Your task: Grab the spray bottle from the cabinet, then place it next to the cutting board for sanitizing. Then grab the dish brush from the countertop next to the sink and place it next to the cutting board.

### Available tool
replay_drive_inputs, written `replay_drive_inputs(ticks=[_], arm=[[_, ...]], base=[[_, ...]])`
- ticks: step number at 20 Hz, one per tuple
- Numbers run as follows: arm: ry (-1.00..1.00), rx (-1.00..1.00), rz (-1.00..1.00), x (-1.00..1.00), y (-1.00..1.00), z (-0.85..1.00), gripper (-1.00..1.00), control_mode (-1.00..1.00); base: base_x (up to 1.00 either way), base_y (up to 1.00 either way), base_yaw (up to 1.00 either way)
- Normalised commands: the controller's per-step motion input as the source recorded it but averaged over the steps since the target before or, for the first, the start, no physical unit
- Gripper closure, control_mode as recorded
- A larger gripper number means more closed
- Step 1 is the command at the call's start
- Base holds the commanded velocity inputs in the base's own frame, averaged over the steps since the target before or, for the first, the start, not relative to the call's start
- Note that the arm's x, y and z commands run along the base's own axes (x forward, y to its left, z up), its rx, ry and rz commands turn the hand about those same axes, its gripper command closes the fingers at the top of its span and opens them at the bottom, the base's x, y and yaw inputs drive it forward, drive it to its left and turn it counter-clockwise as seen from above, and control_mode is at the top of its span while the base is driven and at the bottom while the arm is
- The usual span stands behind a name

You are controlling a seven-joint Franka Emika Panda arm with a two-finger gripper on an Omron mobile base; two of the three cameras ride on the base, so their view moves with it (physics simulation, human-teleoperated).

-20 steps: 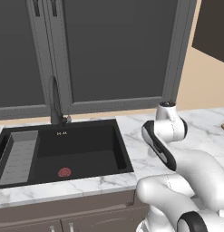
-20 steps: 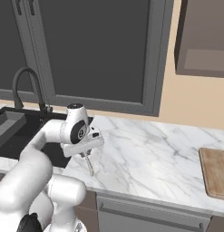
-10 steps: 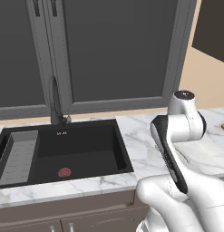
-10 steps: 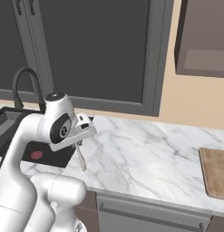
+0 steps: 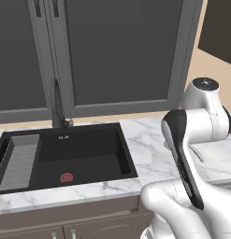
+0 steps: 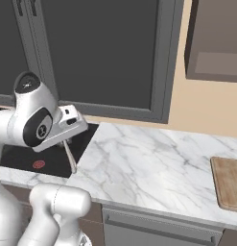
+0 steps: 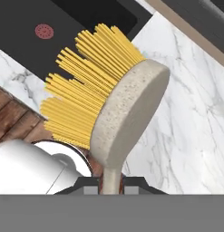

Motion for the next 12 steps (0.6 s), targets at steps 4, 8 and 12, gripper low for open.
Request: replay_drive_inputs(ticks=[4, 8, 12], arm=[[-0.01, 0.0, -0.02, -0.05, 0.05, 0.39, 1.0, 1.0], [0.0, 0.0, 0.0, 0.0, 0.0, 0.0, 1.0, 1.0], [0.0, 0.0, 0.0, 0.0, 0.0, 0.0, 1.0, 1.0]], base=[[-0.06, 0.0, 0.0], [-0.69, -0.19, 0.0], [-0.99, -0.59, -0.01]])
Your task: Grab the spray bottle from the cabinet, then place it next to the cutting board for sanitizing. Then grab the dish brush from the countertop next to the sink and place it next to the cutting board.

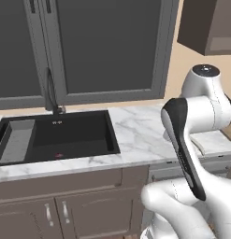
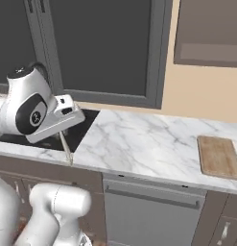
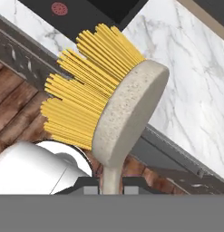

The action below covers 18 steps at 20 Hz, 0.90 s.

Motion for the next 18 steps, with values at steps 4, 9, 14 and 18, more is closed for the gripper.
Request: replay_drive_inputs(ticks=[4, 9, 14, 18], arm=[[0.0, 0.0, 0.0, 0.0, 0.0, 0.0, 1.0, 1.0], [0.0, 0.0, 0.0, 0.0, 0.0, 0.0, 1.0, 1.0], [0.0, 0.0, 0.0, 0.0, 0.0, 0.0, 1.0, 1.0], [0.0, 0.0, 0.0, 0.0, 0.0, 0.0, 1.0, 1.0]], base=[[-0.29, -0.96, -0.14], [0.12, -0.91, -0.24], [0.67, -0.08, -0.23], [0.16, -0.61, 0.02]])
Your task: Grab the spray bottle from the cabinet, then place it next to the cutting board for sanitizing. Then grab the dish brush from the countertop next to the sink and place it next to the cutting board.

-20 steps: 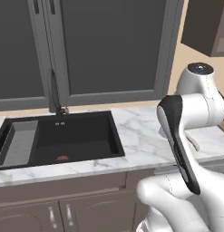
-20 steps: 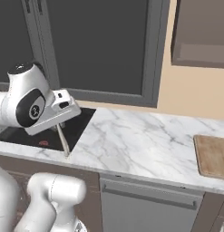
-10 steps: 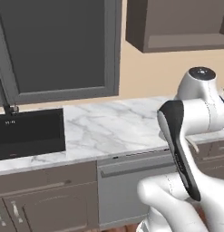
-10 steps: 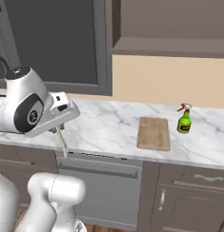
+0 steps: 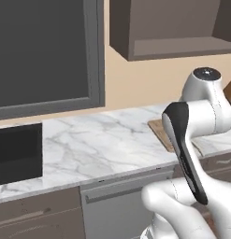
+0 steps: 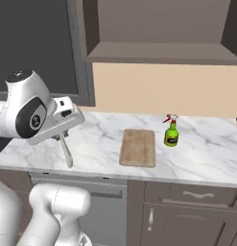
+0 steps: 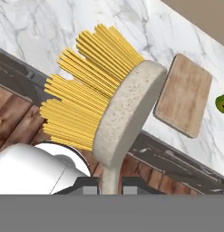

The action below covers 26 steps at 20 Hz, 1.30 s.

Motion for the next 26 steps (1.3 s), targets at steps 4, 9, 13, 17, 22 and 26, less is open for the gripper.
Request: replay_drive_inputs(ticks=[4, 9, 13, 17, 22, 26], arm=[[0.0, 0.0, 0.0, 0.0, 0.0, 0.0, 1.0, 1.0], [0.0, 0.0, 0.0, 0.0, 0.0, 0.0, 1.0, 1.0], [0.0, 0.0, 0.0, 0.0, 0.0, 0.0, 1.0, 1.0], [0.0, 0.0, 0.0, 0.0, 0.0, 0.0, 1.0, 1.0], [0.0, 0.0, 0.0, 0.0, 0.0, 0.0, 1.0, 1.0], [0.0, 0.0, 0.0, 0.0, 0.0, 0.0, 1.0, 1.0]], base=[[0.0, -0.94, 0.2], [0.36, -0.19, 0.22], [0.67, -0.11, 0.18], [0.59, -0.5, 0.13], [0.45, -0.22, 0.0], [0.26, 0.0, 0.02]])
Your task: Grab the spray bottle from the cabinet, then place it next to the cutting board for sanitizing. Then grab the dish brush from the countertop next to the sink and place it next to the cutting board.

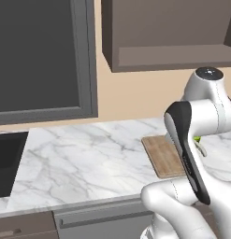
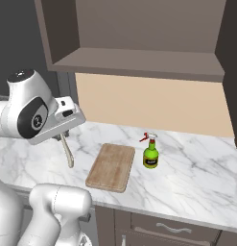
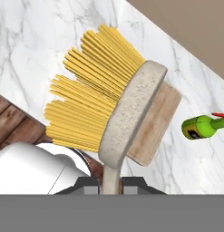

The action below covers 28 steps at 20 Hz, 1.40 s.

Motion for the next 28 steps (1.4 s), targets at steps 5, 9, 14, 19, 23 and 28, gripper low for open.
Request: replay_drive_inputs(ticks=[5, 9, 14, 19, 23, 28], arm=[[0.0, 0.0, 0.0, 0.0, 0.0, 0.0, 1.0, 1.0], [-0.09, 0.02, 0.04, 0.38, -0.02, -0.88, 1.0, -1.0], [0.06, 0.0, 0.0, 0.84, 0.1, -0.87, 1.0, -1.0], [0.09, 0.0, 0.0, 1.0, 0.1, -0.63, 1.0, -1.0], [0.01, 0.0, 0.0, 0.6, 0.15, -0.63, 1.0, -1.0], [0.02, 0.0, -0.18, 0.03, 0.25, -0.42, 1.0, -1.0]], base=[[0.23, -0.09, 0.06], [0.0, 0.0, 0.0], [0.0, 0.0, 0.0], [0.0, 0.0, 0.0], [0.0, 0.0, 0.0], [0.0, 0.0, 0.0]])
